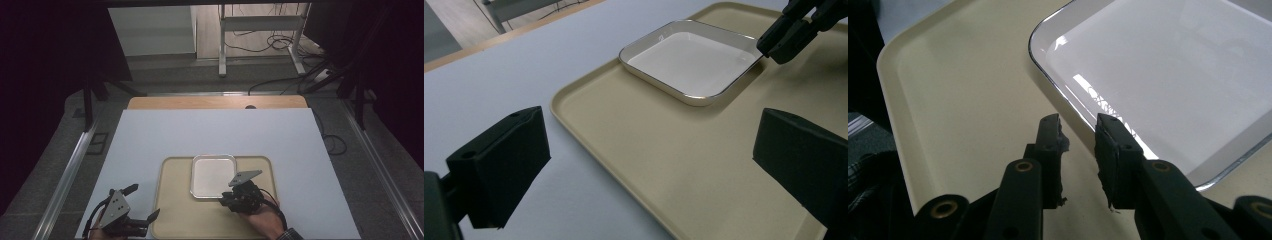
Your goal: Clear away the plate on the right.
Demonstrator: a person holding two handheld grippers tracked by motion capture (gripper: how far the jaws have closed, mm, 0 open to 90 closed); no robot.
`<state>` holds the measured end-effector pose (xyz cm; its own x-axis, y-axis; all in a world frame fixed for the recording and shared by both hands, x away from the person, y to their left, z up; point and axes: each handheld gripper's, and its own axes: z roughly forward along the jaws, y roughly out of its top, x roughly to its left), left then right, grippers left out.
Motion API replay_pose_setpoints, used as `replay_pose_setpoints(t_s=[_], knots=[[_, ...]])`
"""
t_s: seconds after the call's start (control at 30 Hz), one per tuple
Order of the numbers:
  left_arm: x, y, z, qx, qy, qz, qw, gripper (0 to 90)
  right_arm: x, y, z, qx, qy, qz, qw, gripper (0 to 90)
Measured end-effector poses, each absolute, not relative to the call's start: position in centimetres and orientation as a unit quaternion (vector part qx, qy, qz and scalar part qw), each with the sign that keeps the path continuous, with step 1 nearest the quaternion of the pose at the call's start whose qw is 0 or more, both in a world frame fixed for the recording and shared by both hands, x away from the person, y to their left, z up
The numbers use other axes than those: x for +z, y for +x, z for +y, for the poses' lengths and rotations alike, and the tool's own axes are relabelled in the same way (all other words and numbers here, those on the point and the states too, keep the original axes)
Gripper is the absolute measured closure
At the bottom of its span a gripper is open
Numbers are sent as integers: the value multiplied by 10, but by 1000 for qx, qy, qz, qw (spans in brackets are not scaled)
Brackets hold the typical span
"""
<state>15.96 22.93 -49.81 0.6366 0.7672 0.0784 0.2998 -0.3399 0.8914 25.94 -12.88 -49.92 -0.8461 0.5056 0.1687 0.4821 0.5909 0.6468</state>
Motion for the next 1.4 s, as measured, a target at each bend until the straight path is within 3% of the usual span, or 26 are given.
replay_pose_setpoints(t_s=[0.57, 1.13, 1.4], knots=[[-495, 156, 230, 269, 771, 343, 465, 0, -493, 265, -139, 367, 287, 885, 26, 590], [-497, 157, 229, 237, 763, 356, 484, 0, -485, 270, -154, 386, 307, 869, 37, 469], [-497, 157, 230, 235, 763, 358, 484, 2, -479, 270, -159, 394, 315, 861, 64, 372]])
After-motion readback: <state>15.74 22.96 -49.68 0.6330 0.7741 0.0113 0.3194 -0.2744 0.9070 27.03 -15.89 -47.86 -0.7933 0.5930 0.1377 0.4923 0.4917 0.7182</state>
